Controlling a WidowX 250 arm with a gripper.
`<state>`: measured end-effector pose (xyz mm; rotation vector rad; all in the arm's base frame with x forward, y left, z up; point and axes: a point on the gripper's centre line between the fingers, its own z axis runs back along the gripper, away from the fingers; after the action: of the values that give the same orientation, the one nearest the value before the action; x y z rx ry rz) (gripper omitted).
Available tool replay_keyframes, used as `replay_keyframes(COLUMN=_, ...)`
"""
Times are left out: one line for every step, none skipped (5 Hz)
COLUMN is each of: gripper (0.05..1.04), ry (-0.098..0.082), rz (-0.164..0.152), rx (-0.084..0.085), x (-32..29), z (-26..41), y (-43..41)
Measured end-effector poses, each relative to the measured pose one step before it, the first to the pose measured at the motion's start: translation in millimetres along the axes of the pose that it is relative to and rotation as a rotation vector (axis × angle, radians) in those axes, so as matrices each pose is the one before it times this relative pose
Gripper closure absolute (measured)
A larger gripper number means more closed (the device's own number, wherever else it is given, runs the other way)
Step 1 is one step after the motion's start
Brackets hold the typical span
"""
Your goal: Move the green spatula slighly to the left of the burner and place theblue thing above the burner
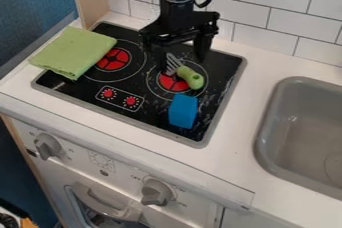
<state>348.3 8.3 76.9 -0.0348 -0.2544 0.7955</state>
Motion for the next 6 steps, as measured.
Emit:
replay_keyframes(gripper=0.087, ry=0.0138, rz=0.0378, rx=0.0179, x=-2.2, z=-10.99, y=0.32)
replay_keyframes(gripper=0.087, ry=0.0198, rz=-0.03, rx=0.0563, x=-8.78, z=-21.1, y=-7.99)
replay_keyframes(gripper=0.112, ry=0.0044, rz=-0.0054, rx=0.0412, x=-3.0, z=-9.38, y=0.71)
replay_keyframes(gripper=0.385, ry=0.0109, rz=0.0042, rx=0.0242, x=2.05, z=-2.3, y=-1.11)
replay_keyframes(gripper=0.648, ry=-0.0014, rz=-0.0015, rx=0.0028, x=0.94, z=0.12, y=-0.4)
replay_keyframes(gripper=0.664, ry=0.0101, rz=-0.0051, rx=0.0017, x=0.9, z=0.15, y=0.61)
